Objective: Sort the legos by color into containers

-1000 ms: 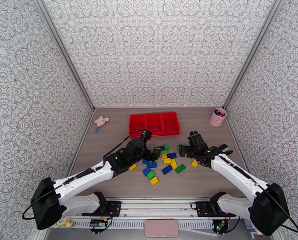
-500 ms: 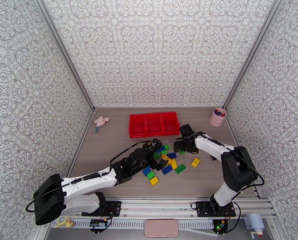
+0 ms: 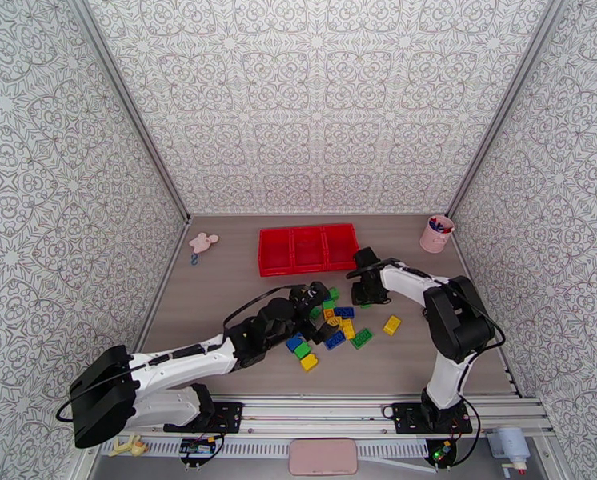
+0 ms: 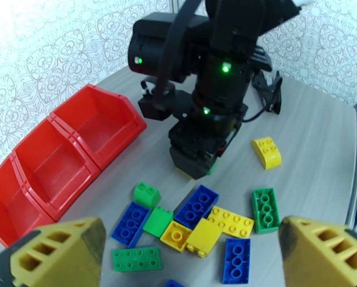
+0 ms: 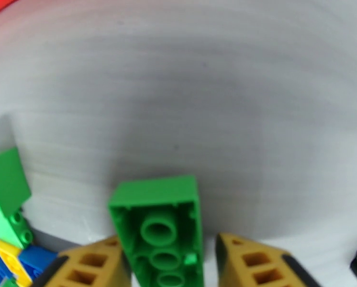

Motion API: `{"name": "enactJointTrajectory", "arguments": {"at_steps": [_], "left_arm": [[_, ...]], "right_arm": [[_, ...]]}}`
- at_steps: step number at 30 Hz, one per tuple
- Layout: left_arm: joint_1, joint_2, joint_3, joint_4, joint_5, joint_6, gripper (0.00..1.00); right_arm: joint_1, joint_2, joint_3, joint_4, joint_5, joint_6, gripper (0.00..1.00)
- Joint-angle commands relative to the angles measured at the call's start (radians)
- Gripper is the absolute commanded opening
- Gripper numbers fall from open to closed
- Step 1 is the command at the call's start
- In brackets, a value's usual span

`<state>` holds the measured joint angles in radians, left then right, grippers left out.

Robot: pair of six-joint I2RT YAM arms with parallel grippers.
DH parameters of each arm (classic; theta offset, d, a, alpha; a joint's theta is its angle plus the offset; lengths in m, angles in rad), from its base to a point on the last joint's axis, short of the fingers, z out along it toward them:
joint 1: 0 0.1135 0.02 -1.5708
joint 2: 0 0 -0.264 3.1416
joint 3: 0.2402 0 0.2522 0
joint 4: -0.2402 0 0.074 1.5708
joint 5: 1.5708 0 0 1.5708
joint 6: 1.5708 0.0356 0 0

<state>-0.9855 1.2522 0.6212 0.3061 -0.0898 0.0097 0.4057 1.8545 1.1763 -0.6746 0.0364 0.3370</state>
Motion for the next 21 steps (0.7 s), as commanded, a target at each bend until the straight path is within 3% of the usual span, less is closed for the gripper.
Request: {"name": "enactJointTrajectory", "arguments": {"at_steps": [1,6,15,21], "left_arm": [[0.002,-0.026,-0.022,0.037,-0.004,-0.014,1.0],[-0.009,-0.039,-0.05,0.05,-0.079,-0.061,1.0],[0.001,-0.045,-0.044,0.084,-0.153,-0.044,1.0],[0.022,0.03,0.005,0.158,-0.172,-0.046,1.0]], "right_arm": [[-0.001,0.013,0.032,-0.024,-0.009,-0.016,0.41],[-0.001,-0.042,0.035,-0.031,0.007,-0.024,0.29],[-0.002,-0.215,0.016,0.077,-0.013,0.012,0.26],[-0.002,-0.24,0.074,0.17,-0.003,0.045,0.25]]}}
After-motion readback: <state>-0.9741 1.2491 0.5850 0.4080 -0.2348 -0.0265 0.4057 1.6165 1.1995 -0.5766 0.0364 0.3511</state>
